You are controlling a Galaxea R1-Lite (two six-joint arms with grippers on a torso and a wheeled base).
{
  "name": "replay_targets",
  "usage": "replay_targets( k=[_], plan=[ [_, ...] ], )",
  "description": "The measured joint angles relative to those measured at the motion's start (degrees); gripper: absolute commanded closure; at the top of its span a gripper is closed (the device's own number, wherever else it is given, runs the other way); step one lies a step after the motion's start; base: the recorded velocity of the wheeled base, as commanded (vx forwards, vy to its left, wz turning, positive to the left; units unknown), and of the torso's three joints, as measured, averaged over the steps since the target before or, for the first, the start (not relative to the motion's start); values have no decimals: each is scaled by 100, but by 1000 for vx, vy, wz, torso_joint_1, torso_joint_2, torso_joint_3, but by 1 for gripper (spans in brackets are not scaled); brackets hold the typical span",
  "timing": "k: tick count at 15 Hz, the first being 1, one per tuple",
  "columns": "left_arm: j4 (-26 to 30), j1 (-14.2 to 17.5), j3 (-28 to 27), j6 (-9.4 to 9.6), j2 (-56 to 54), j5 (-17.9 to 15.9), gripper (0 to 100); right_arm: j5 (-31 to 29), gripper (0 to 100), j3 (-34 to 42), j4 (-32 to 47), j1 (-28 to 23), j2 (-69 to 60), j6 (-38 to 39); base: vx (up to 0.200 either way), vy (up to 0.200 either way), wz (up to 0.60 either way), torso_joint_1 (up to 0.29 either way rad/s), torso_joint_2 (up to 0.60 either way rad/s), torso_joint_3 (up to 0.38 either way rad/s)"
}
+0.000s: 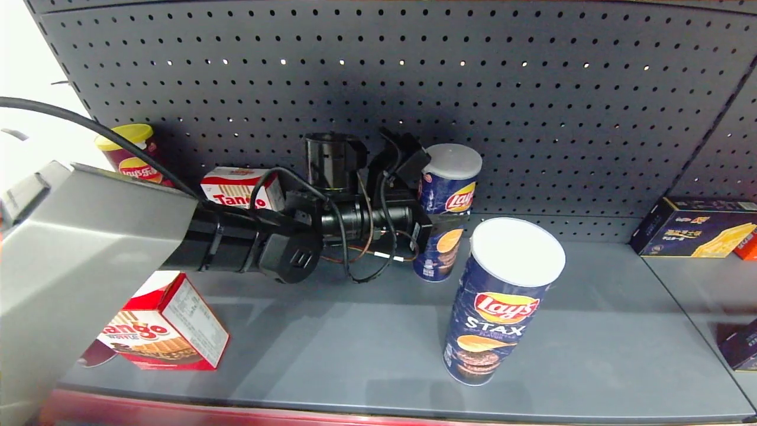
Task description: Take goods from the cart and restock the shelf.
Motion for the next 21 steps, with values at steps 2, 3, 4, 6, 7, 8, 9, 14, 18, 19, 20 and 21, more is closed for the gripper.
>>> replay_targets(
  k=[2, 3, 4, 6, 7, 8, 9, 14, 18, 19, 20, 21],
  plan=[
    [2, -28, 33, 4, 24, 20, 0, -2, 0, 0, 0, -5, 2, 2, 0, 0, 0, 0, 0, 0],
    [-4, -34, 39, 9, 33, 41, 0, 0, 0, 0, 0, -5, 2, 2, 0, 0, 0, 0, 0, 0],
    [-30, -37, 63, 20, 33, 55, 0, -2, 0, 0, 0, 0, 2, 0, 0, 0, 0, 0, 0, 0],
    [-200, -24, 236, 61, -1, 57, 0, -2, 0, 0, 0, 0, 2, 0, 0, 0, 0, 0, 0, 0],
    [-318, -15, 397, 66, -83, 60, 0, -2, 0, 0, 0, 0, 2, 0, 0, 0, 0, 0, 0, 0],
    [-411, -4, 571, 68, -180, 57, 0, -2, 0, 0, 0, 0, 2, 0, 0, 0, 0, 0, 0, 0],
    [-505, 16, 811, 66, -315, 60, 0, -2, 0, 0, 0, 0, 2, 0, 0, 0, 0, 0, 0, 0],
    [-1314, 49, 2293, 68, -1014, 939, 0, -2, 0, 0, 0, 0, 2, 2, 0, 0, 0, 0, 0, 0],
    [-1351, -11, 2423, 66, -1162, 1629, 0, 0, 0, 0, 0, 0, 2, 0, 0, 0, 0, 0, 0, 0],
    [-1351, -22, 2413, 63, -1161, 1659, 0, 0, 0, 0, 0, 0, 2, 0, 0, 0, 0, 0, 0, 0],
    [-1353, -24, 2409, 59, -1150, 1686, 0, 0, 0, 0, -2, 0, 2, 0, 0, 0, 0, 0, 0, 0],
    [-1349, -24, 2404, 50, -1136, 1760, 0, -2, 0, 0, 0, 0, 2, 0, 0, 0, 0, 0, 0, 0]
  ],
)
